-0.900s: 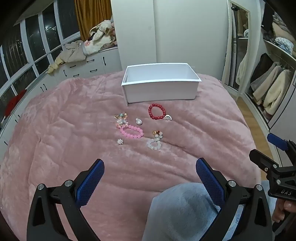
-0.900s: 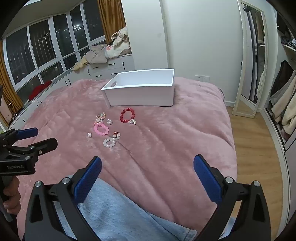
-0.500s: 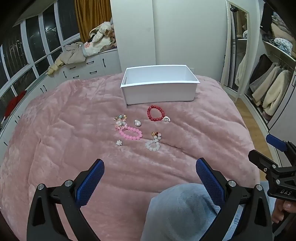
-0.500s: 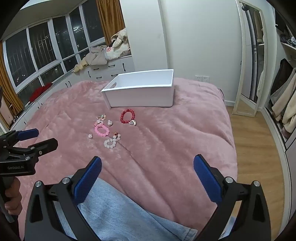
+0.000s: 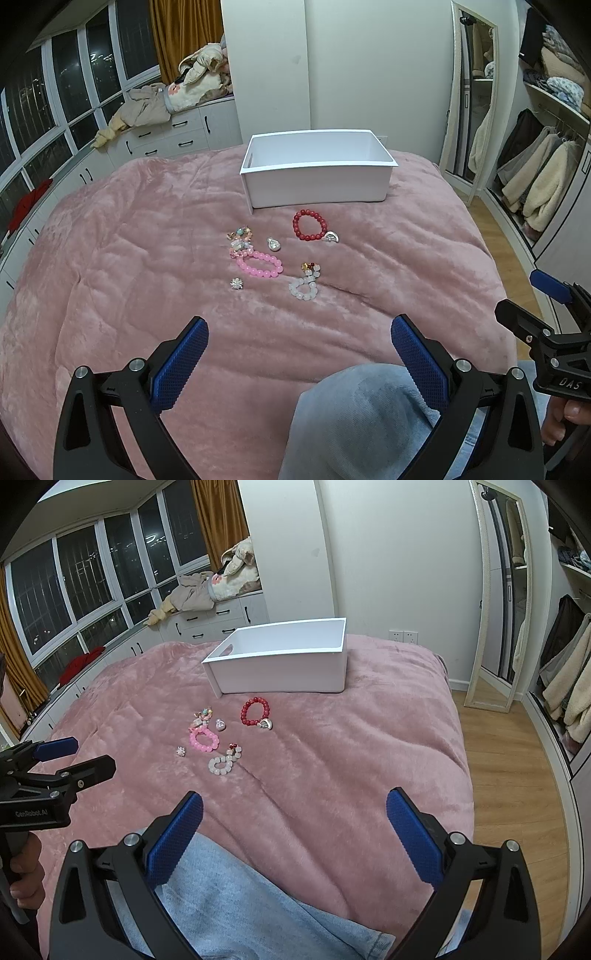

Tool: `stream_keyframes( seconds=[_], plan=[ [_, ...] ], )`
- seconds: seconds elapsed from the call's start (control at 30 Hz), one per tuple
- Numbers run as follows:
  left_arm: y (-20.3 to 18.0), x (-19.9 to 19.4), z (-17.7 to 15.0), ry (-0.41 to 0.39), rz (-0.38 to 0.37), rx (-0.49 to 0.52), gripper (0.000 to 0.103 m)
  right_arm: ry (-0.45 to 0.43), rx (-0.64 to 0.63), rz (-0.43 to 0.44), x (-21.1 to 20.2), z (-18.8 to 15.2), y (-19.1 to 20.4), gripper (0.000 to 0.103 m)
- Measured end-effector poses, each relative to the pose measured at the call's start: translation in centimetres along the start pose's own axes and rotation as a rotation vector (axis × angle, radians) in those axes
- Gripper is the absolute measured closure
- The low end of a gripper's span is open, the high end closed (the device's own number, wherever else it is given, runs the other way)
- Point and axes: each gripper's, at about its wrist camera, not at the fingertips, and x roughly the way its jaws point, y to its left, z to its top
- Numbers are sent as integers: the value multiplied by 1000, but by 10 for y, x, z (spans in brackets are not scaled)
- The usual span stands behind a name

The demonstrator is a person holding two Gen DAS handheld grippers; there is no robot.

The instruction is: Organize jewelry

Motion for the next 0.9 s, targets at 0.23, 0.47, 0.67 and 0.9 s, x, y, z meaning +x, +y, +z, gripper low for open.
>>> stream_keyframes(
  seconds=[0.23, 0.47, 0.67, 0.9],
  plan=[
    [1, 7, 0, 0, 3, -1, 3, 0, 1, 3, 0, 0, 0, 5],
    [-5, 2, 0, 2, -2, 0, 3, -1, 3, 1, -1, 0, 0, 5],
    [-6, 3, -1, 1, -4, 0, 3, -1, 6, 2, -5, 1, 0, 5],
    [-15, 1, -2, 2, -10, -7, 3, -4, 9, 0, -10, 0, 3, 5]
  ],
)
